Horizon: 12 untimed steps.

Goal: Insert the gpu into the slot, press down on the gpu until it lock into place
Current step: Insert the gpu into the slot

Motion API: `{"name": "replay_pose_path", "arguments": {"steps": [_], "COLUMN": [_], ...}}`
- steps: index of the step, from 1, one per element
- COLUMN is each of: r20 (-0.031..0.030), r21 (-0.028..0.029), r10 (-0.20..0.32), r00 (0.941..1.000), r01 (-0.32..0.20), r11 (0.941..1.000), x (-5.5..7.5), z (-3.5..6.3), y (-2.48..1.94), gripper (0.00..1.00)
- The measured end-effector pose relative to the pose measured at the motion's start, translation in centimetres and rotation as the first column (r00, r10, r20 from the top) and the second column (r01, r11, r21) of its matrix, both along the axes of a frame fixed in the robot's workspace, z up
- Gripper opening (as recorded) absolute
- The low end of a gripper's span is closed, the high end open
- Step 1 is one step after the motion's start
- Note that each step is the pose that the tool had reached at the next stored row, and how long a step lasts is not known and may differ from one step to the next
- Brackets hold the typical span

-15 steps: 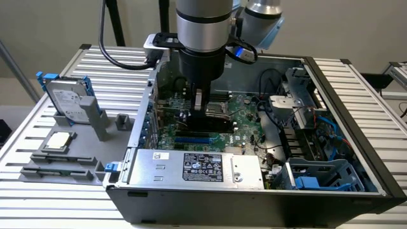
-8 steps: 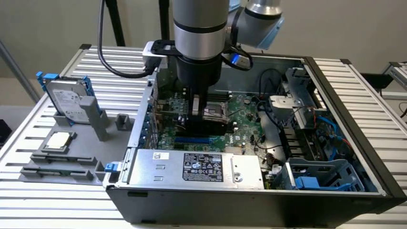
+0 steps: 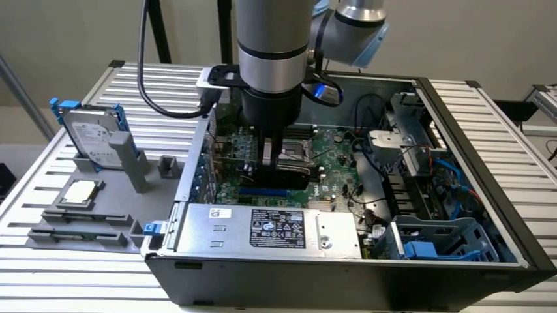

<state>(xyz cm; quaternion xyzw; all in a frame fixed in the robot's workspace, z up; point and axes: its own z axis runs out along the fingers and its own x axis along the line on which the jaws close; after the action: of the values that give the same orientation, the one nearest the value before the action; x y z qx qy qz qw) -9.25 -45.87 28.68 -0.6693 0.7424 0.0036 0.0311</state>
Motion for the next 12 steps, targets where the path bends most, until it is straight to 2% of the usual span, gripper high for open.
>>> {"name": "replay_pose_path", "arguments": {"steps": [3,12], "r20": [-0.0013,-0.0017], "r21": [0.0022,0.0023], "r10": [0.000,0.000], "r00": [1.0000,1.0000], "r01": [0.000,0.000], "r11": [1.0000,1.0000], "x": [0.15,0.16], "z": [-0.26,-0.28], "y": [0.00,0.00], "gripper": [0.26,0.26]}}
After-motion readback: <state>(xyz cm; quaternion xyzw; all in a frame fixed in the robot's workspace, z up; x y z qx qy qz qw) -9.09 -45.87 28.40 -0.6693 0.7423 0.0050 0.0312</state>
